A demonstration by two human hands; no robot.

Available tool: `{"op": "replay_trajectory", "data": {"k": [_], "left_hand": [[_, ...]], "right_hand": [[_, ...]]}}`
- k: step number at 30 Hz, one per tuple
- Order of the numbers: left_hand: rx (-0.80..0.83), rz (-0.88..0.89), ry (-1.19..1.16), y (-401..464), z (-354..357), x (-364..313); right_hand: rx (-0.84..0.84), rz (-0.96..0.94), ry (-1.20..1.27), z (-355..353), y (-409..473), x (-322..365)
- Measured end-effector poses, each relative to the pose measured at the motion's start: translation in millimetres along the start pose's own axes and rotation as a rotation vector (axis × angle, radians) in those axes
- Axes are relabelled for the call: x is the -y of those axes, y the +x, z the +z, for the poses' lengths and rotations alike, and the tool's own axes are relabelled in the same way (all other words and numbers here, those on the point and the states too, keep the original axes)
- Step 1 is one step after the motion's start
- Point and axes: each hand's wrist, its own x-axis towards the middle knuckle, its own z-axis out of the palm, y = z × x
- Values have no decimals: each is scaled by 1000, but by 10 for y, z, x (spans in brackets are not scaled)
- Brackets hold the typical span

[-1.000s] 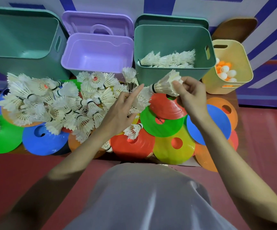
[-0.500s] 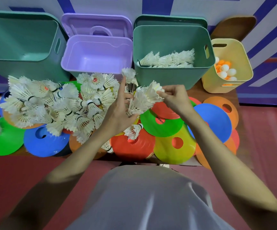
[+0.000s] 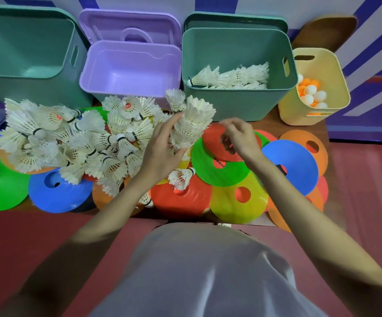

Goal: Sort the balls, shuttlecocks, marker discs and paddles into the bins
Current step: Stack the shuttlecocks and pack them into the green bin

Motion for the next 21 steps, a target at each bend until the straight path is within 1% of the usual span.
{"op": "replay_trajectory", "data": {"k": [2, 6, 7, 9, 13, 16, 18, 21], "left_hand": [[-13, -16, 17, -29, -32, 39], [-36, -26, 60, -129, -97, 101], [-40, -32, 70, -150, -112, 113], [-46, -45, 88, -184, -133, 133], [-52, -70, 105, -236, -145, 127], [-45, -61, 122, -245, -125, 76], [-42, -61, 124, -229, -110, 42], [-32, -46, 134, -171, -72, -11]], "right_hand": [[66, -44, -171, 69, -3, -189], [346, -166, -565, 340, -148, -442], [394, -174, -618, 423, -189, -476], [435, -179, -686, 582, -238, -515], [437, -183, -799, 760, -219, -591], [409, -180, -808, 692, -178, -582], [353, -171, -806, 542, -149, -539], [212, -156, -747, 200, -62, -458]]}}
